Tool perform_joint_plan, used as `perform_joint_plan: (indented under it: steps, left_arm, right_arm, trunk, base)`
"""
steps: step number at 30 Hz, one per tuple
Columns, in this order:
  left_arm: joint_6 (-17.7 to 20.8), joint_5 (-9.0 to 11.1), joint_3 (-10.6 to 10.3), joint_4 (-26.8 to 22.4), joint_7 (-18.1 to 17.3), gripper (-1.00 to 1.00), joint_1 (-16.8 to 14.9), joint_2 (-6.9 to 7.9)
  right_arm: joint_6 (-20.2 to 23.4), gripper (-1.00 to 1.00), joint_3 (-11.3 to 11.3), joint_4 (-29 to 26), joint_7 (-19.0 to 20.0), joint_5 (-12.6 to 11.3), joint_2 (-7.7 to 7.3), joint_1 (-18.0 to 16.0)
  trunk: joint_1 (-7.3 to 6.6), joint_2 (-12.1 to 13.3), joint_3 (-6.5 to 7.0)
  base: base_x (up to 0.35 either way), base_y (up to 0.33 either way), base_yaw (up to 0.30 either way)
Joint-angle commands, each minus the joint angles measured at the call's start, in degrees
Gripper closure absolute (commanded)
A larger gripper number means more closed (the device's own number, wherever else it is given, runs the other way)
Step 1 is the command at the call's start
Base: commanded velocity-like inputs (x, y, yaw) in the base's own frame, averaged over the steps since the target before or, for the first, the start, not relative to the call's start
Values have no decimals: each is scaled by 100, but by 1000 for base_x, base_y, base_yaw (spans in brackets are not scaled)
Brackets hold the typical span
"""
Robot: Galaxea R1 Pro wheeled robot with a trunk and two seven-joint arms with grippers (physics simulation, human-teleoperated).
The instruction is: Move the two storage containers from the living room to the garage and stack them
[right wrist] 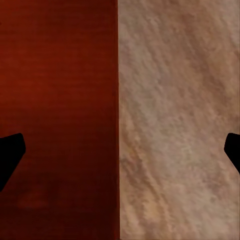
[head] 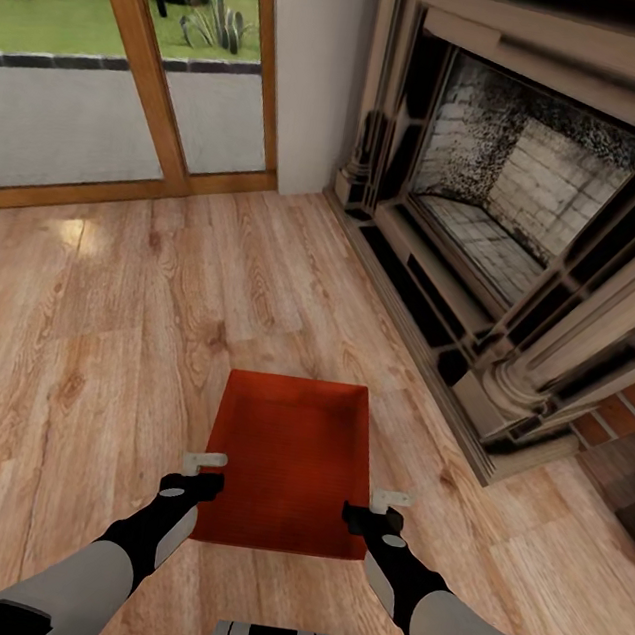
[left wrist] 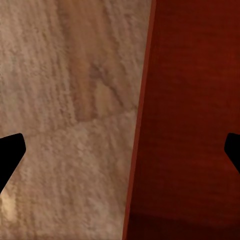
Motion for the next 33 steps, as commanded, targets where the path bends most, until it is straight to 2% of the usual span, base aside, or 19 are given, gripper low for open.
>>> perform_joint_plan:
  steps: [1, 6, 10, 33]
  left_arm:
    - [30, 57, -49, -12, 43, -100, 0, 3]
    - [30, 57, -49, -12, 45, -100, -1, 4]
    - [30, 57, -49, -12, 43, -100, -1, 4]
    - [30, 26, -75, 13, -14, -100, -1, 4]
  right_arm:
    - [-23, -100, 48, 6, -26, -58, -3, -3]
    - [-27, -100, 47, 7, -26, -53, -7, -5]
    - [-28, -100, 46, 7, -33, -46, -12, -4]
    - [-32, -100, 46, 7, -34, -45, -14, -3]
  trunk:
    - [-1, -1, -3]
    - [-1, -1, -3]
    - [87, -162, -75]
    - [87, -162, -75]
  base:
    - [0, 0, 0]
    - [0, 0, 0]
    - [0, 0, 0]
    - [0, 0, 0]
